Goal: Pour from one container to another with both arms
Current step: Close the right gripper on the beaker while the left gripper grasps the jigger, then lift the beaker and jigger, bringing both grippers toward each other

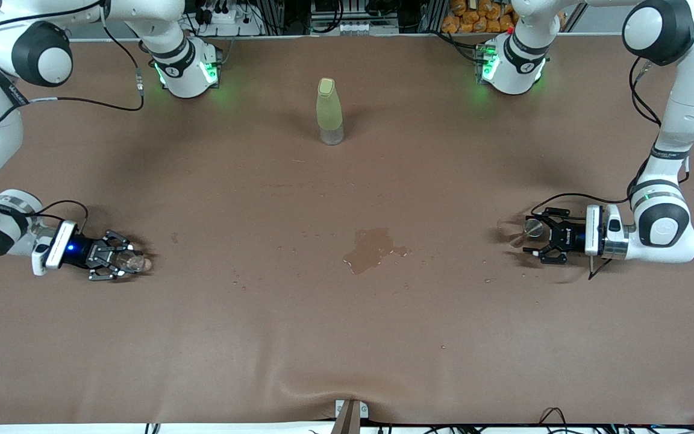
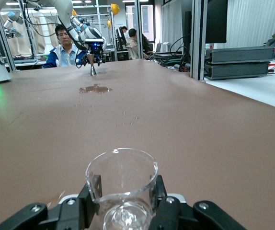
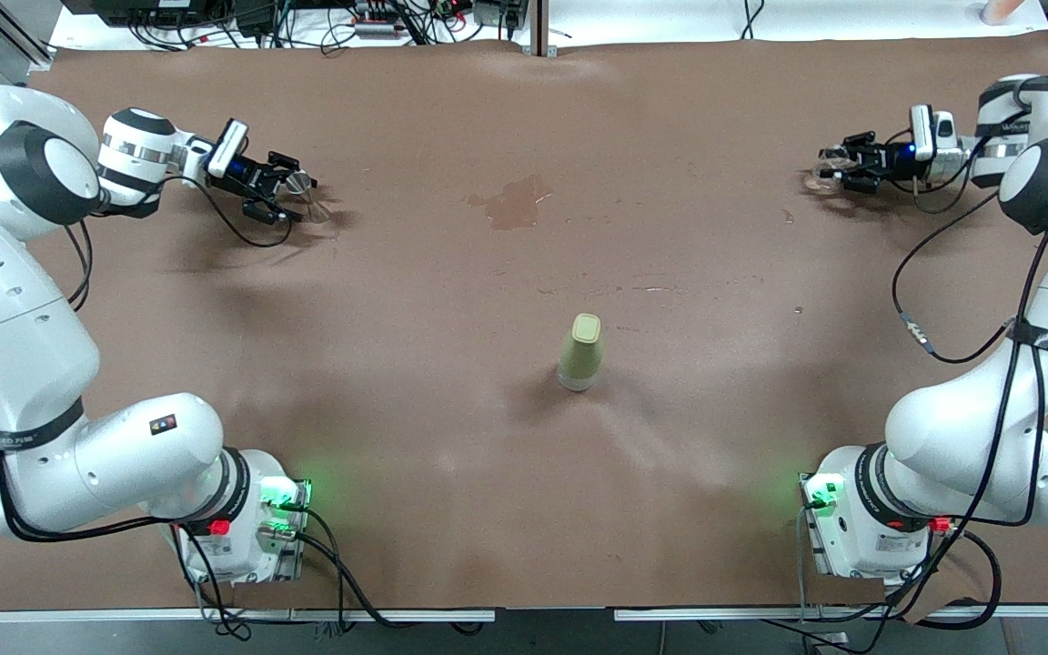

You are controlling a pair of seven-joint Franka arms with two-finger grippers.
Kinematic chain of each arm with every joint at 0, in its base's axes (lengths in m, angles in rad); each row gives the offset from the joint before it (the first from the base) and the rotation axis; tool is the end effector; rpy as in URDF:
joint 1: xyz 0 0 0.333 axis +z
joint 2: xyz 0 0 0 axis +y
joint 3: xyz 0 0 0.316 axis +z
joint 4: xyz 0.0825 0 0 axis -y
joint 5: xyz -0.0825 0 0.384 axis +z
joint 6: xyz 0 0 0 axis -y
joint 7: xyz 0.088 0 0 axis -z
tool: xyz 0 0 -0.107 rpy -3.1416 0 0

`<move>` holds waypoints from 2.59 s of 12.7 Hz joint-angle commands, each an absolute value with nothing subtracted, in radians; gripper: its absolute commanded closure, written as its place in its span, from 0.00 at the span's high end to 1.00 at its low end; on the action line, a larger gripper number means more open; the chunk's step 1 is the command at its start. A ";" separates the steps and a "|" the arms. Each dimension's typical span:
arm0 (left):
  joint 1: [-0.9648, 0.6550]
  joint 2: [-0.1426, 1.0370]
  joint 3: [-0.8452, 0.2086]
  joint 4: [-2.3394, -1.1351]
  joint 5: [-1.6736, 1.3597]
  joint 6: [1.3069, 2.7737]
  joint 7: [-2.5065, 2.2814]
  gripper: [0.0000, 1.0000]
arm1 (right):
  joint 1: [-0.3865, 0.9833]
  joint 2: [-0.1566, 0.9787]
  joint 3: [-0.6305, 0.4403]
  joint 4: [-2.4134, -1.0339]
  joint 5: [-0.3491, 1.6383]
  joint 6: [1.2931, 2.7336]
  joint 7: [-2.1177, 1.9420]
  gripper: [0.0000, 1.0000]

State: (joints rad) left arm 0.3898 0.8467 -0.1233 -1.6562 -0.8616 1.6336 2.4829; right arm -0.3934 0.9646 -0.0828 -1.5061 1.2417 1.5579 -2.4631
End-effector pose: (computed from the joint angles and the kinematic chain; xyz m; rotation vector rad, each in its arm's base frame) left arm 0.5925 0.0864 0.1165 1.3204 -1.5561 0.8162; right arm 0.6130 -0.1932 0.1008 -1.5599 -1.2490 -1.1491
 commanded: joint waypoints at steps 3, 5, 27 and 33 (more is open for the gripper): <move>0.391 0.844 -0.121 -1.672 -0.887 1.623 2.494 0.68 | -0.267 0.931 -0.086 -1.471 1.336 1.562 -2.342 0.07; 0.393 0.841 -0.121 -1.672 -0.887 1.623 2.491 0.57 | -0.229 0.933 -0.086 -1.476 1.382 1.563 -2.342 0.07; 0.166 0.834 -0.226 -1.549 -1.300 1.773 2.345 0.00 | 0.255 0.615 -0.080 -1.698 1.712 2.009 -2.200 0.05; -0.101 0.856 -0.224 -1.546 -1.524 2.009 2.358 0.00 | 0.296 0.460 -0.080 -1.873 1.720 2.033 -2.158 0.05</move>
State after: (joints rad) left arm -0.0440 0.8426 -0.2333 -1.5533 -1.4625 1.9443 2.3535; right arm 0.2873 0.5450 -0.0726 -1.7680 1.6894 2.0264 -2.1674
